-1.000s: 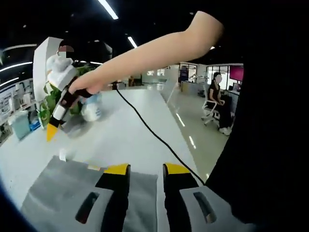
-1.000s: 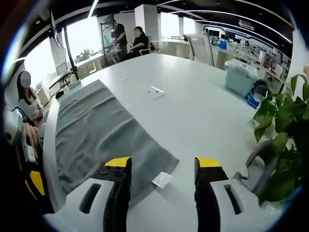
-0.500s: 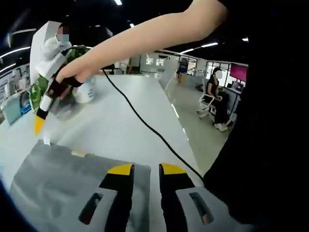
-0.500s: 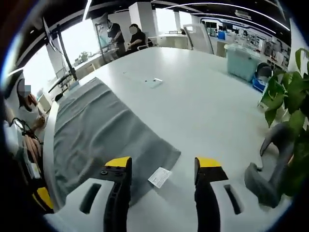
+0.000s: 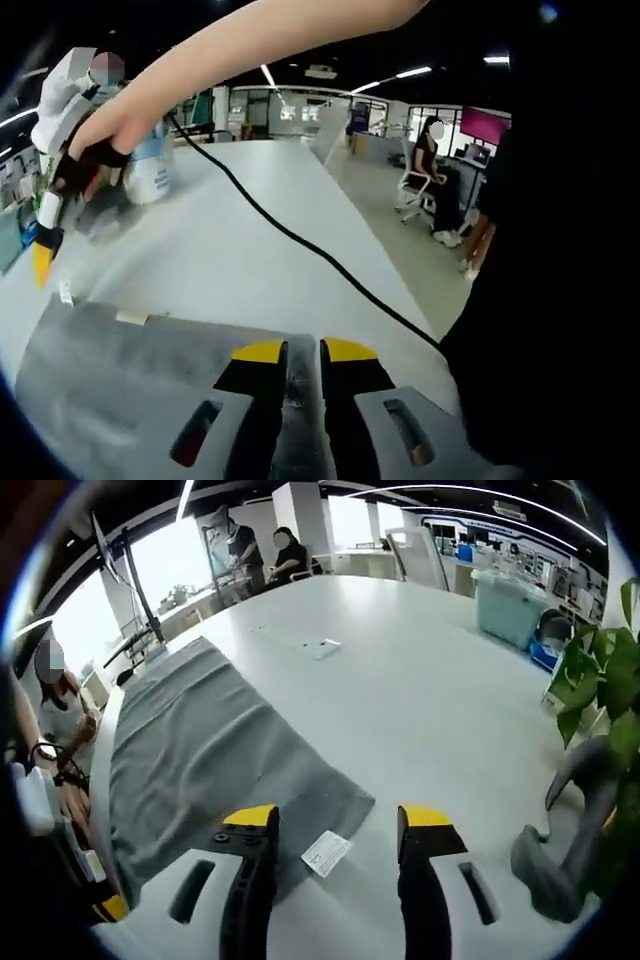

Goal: Fold the towel on the table until its edges align and the towel forms a compact rectangular stack.

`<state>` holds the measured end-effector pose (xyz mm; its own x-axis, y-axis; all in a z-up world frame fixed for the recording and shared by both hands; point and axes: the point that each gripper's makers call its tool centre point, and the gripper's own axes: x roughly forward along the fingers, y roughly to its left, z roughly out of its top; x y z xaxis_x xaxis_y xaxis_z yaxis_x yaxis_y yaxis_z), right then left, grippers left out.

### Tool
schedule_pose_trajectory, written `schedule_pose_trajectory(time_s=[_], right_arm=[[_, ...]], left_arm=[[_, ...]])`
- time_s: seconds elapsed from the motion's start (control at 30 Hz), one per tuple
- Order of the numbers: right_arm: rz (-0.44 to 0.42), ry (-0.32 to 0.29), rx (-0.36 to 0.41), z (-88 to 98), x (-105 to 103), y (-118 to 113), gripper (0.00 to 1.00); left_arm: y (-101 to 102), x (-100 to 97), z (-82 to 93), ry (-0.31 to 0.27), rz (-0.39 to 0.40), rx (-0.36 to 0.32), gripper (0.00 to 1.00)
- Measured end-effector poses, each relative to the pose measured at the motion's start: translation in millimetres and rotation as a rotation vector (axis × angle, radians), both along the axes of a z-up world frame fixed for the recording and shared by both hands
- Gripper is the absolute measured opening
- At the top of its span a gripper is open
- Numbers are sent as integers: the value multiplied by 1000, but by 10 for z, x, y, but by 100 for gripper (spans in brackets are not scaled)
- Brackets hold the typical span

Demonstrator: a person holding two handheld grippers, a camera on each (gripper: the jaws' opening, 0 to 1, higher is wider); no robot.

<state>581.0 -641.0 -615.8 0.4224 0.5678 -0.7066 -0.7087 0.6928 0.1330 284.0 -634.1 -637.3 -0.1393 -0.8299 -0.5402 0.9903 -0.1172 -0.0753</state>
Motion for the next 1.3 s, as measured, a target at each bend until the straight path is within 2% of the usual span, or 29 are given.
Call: schedule_pose_trajectory(time_s=[0.07,0.17,0.23,0.43,0.5,0.6,0.73,0.8,0.83,0.9,0.93,1.1,1.23,1.3], right_arm=[[18,-3,-2,-10,-11,18,46],[37,-7,-7,-23,-28,39,45],[39,-7,-6,-32,-26,45,44],[49,-22,-6,-57,1,55,41],[47,-22,-5,-71,19,57,41],[27,-17,-3,-116,76,52,40],[2,-8,-22,-201,120,23,34],[-4,5,0,-236,128,50,32],[-9,16,16,-252,129,70,31],[-14,29,15,-309,138,79,30],[-15,32,8,-335,139,77,30],[-45,36,-23,-435,195,16,22],[-85,44,40,-391,231,48,16],[-92,43,41,-394,248,42,16]], left_arm=[[-35,-24,-13,22,0,-1,14],[-80,-38,-65,24,-2,5,15],[-77,-68,-133,58,0,31,17],[-86,-50,-166,47,29,41,16],[-79,-64,-172,21,32,43,16],[-81,-50,-186,-60,-1,47,15],[-100,8,-194,-100,0,63,8],[-105,-1,-193,-92,-3,72,8],[-101,-6,-195,-106,-10,77,7],[-95,9,-198,-190,-48,84,6],[-98,9,-197,-207,-53,90,5],[-102,6,-201,-197,-51,115,4],[-94,-6,-201,-189,-76,109,4],[-91,2,-198,-182,-79,102,4]])
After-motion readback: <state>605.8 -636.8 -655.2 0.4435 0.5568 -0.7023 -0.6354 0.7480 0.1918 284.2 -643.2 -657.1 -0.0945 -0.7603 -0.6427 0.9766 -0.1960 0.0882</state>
